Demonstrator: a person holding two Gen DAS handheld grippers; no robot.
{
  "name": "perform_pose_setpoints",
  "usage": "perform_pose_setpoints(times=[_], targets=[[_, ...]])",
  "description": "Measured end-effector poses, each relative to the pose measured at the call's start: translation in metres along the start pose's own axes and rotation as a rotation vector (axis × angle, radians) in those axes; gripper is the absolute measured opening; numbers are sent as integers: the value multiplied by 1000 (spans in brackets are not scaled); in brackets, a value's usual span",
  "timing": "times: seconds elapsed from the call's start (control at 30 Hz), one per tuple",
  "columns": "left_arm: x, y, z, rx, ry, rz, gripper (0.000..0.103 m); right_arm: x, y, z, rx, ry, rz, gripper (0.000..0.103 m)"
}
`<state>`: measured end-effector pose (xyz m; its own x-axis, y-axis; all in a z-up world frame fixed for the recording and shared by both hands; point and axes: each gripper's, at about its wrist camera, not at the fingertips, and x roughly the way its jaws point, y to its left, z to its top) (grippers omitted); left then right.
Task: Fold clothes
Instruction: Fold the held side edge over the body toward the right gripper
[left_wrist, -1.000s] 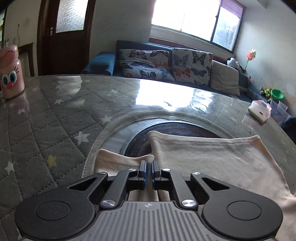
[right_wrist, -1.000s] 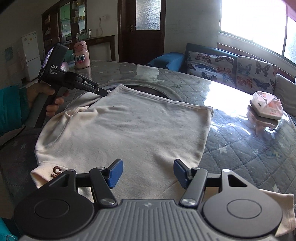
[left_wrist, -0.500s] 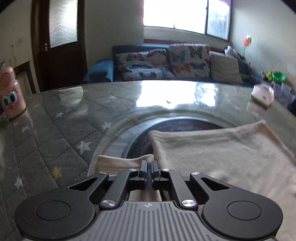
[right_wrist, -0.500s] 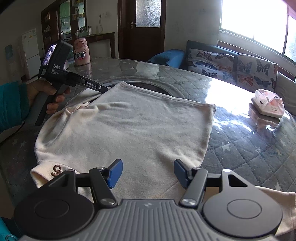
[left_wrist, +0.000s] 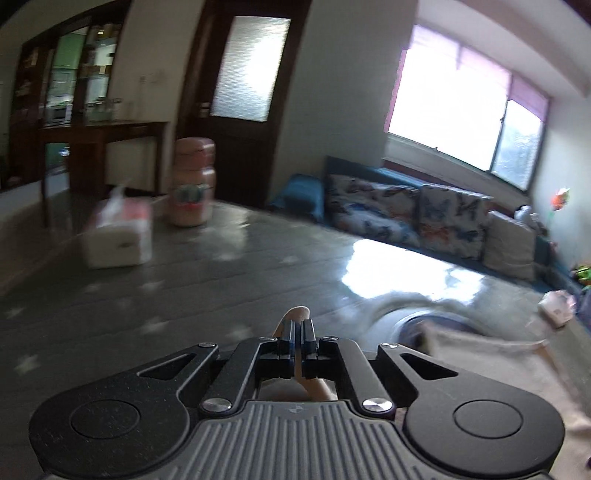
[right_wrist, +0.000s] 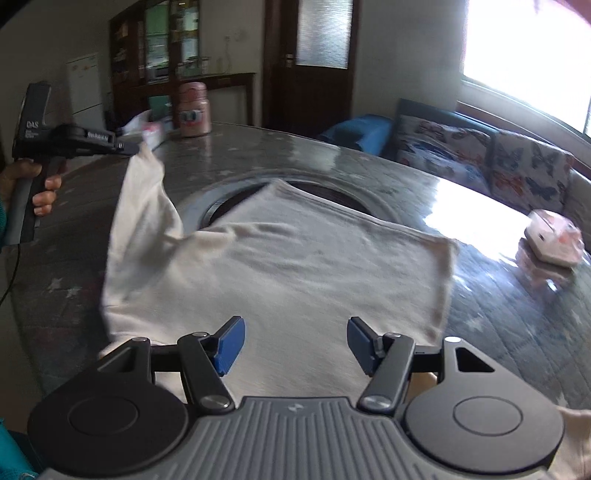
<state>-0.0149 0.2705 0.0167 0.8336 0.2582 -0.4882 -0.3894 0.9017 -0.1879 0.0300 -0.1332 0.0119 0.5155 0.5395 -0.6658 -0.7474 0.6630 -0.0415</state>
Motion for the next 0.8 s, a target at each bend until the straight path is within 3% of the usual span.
perform_pose_setpoints(times=[0.17, 0.43, 0.57, 0.67, 0.8], targets=[[-7, 23, -23, -35, 41, 49, 3, 8, 32, 12, -102, 3, 96, 63], [2, 35, -32, -48, 103, 74, 4, 36, 93, 23, -270, 37, 260, 58], [1, 38, -32, -43, 103, 75, 12, 47, 115, 23, -341, 46, 291, 53], [2, 39, -30, -54, 96, 69, 30, 55, 121, 25, -358, 47, 300, 47], [13, 34, -28, -31, 108, 70, 28, 61, 128, 26, -374, 51, 299, 33]])
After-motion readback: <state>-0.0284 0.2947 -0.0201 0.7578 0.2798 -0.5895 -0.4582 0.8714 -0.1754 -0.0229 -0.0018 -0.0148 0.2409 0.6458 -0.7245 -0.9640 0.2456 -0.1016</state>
